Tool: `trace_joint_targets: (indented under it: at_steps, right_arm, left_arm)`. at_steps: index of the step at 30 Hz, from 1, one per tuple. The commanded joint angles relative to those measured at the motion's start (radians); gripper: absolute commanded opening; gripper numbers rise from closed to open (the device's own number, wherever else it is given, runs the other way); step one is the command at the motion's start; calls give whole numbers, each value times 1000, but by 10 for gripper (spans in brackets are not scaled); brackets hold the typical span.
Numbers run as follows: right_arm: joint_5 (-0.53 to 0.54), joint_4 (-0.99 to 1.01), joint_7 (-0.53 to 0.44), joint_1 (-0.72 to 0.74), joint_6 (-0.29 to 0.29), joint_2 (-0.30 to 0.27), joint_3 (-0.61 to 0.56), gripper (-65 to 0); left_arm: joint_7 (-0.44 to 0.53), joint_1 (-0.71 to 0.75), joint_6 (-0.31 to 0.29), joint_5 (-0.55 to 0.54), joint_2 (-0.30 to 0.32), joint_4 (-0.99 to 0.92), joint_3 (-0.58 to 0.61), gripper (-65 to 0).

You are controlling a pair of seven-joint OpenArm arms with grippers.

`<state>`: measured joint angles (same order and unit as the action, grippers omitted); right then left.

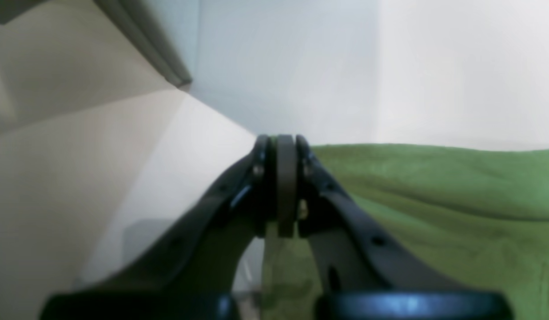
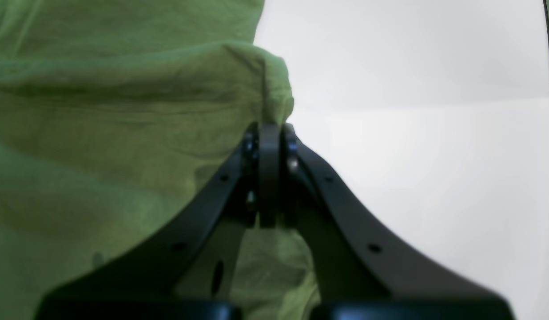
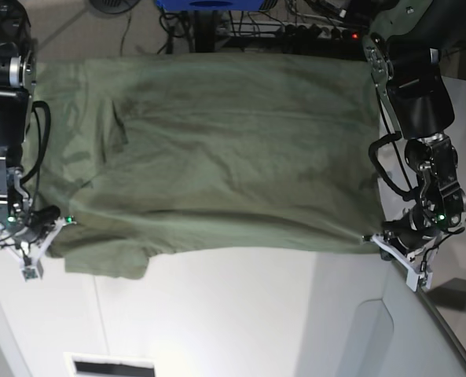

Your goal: Layout the t-shirt on the table in an organized manner, then fold the t-shirt properly

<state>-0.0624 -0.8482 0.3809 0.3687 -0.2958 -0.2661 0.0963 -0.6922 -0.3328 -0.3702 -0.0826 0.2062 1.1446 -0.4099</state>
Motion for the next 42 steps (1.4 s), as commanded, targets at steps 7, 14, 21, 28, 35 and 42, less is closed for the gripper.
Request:
trace_joint_targets:
  at_steps: [7,14,21,28,35,42]
  right_arm:
    - [-6,-12,-15,-6,5,-20,4,-650]
    - [-6,-21,31,-24,5,-22,3,-650]
    - [-4,-21,31,-24,5,-38,6,-650]
    - [0,-82,-24,-67,4,-35,16,-650]
    - [174,-95,-23,-81,4,-65,15,-650]
    - [273,-124,-24,-121,4,-88,15,-650]
  left_arm:
    - [19,54,0,-10,9,91,7,-650]
    - [-8,139,-3,-10,14,143,7,-650]
    - [-111,199,-92,-10,17,257,-2,-650]
    - [-111,229,-99,-12,57,283,-4,-650]
    - [-111,232,-99,-12,60,283,-4,-650]
    - [-106,232,-99,-12,60,283,-4,-650]
